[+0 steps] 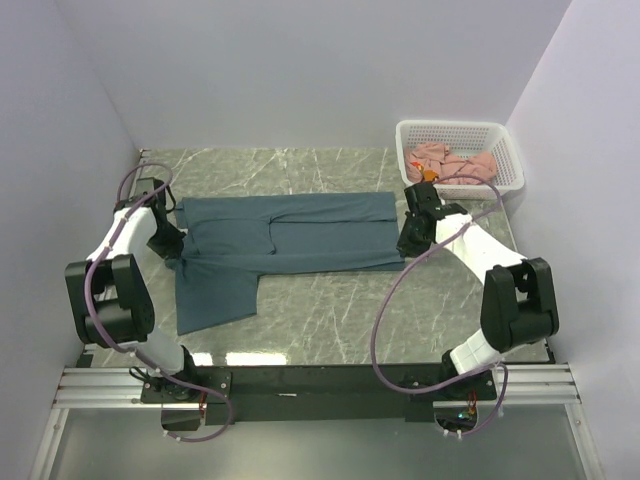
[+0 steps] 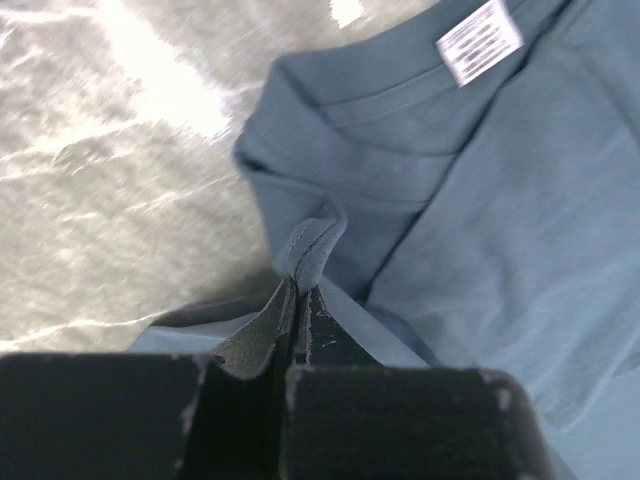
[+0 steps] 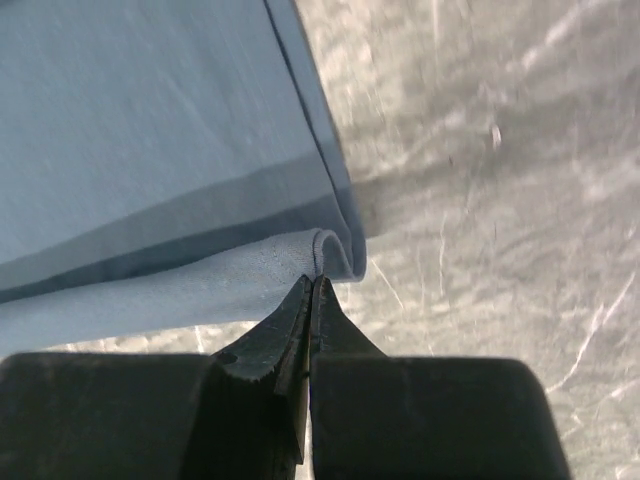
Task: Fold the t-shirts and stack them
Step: Fold the tshirt
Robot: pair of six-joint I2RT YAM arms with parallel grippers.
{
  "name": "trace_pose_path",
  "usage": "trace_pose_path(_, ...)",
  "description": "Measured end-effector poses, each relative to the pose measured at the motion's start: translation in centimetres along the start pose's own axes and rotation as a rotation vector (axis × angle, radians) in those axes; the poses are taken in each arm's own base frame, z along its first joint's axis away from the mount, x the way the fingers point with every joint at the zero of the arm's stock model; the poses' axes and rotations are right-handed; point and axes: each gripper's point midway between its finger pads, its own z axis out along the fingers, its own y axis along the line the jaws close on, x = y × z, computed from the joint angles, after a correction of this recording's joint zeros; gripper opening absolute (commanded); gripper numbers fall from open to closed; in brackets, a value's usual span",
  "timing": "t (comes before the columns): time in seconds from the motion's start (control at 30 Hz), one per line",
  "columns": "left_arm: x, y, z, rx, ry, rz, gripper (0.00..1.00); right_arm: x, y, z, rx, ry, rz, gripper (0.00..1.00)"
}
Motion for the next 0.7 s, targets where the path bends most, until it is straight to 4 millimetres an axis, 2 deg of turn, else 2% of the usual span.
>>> trace_pose_path(0.2,-0.7,-1.1,0.7,0.005,0.012,0.012,0.01,-1.8,0.9,0.9,0.0,-0.01,-0.009,0.0)
trace_pose_path(0.43,-1.3,-1.9,1.9,-0.006,0.026,0.022,0.01,-2.5,1.1,2.8,0.02,0.013,-0.019,0.0)
trace_pose_path(0.7,-1.8,-2.8,2.9,-0.002,0.034,0.023,0.01,-3.7,1.7,3.6,0.026,0.001,-0.027,0.0)
